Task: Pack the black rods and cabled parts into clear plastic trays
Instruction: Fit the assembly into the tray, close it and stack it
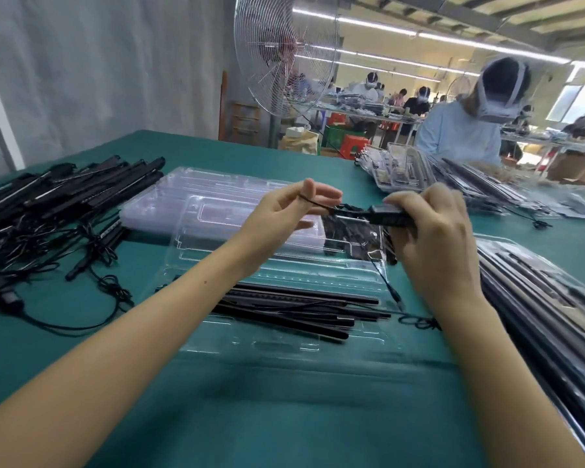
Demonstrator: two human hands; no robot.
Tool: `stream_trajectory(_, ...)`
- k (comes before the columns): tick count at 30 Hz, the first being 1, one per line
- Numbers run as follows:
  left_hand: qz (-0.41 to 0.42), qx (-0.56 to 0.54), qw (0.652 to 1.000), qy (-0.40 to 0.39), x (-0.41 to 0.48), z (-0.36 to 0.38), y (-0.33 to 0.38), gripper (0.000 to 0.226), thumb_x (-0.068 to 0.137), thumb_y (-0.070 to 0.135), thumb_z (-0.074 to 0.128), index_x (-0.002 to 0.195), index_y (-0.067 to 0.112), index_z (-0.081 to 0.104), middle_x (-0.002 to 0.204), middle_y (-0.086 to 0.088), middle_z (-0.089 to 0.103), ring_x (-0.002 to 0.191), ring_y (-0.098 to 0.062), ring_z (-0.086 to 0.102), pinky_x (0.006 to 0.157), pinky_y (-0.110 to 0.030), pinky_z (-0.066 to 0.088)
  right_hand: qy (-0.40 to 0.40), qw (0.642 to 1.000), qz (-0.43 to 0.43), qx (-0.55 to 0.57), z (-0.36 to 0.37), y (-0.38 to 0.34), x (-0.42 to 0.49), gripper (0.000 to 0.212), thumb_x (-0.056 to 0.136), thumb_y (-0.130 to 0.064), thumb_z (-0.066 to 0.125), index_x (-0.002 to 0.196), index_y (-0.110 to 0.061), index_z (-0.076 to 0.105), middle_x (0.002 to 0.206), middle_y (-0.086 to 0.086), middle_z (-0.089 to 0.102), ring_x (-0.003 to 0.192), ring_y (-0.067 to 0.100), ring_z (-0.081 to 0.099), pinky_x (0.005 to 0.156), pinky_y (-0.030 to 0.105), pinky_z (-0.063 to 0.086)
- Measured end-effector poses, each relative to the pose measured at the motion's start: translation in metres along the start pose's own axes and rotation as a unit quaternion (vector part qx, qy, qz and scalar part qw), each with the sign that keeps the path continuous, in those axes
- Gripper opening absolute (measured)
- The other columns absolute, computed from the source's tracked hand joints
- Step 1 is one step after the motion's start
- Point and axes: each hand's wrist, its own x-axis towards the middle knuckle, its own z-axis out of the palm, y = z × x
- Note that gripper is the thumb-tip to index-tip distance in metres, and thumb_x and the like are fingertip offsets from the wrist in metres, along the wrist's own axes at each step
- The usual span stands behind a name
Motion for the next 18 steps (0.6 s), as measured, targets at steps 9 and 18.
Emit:
stream_trajectory(9,0.284,0.301,0.910,0.014,-0.004,0.009,0.030,0.025,0.093,0.020,0.056,0.116,0.016,0.065,0.138,-0.009,0.051,0.131,-0.017,0.044,0.112,-0.038,0.033,-0.035,0.986,0.157,-0.051,0.001,0.017,-0.003,0.026,0.088,-0.004,0.060,0.113,-0.012,0.061,0.095,0.012,0.047,0.065,0.029,0.048,0.059,0.033,0.038)
stream_trajectory(18,0.326,0.703,0.590,0.229,-0.050,-0.060,0.014,0.022,0.089,0.016,0.053,0.098,0.019,0.073,0.096,-0.007,0.068,0.096,-0.028,0.044,0.091,-0.041,0.026,-0.349,0.920,0.094,0.150,0.015,-0.003,-0.037,0.021,0.088,-0.023,0.063,0.085,-0.022,0.042,0.086,-0.005,0.062,0.064,0.010,0.055,0.061,0.019,0.044)
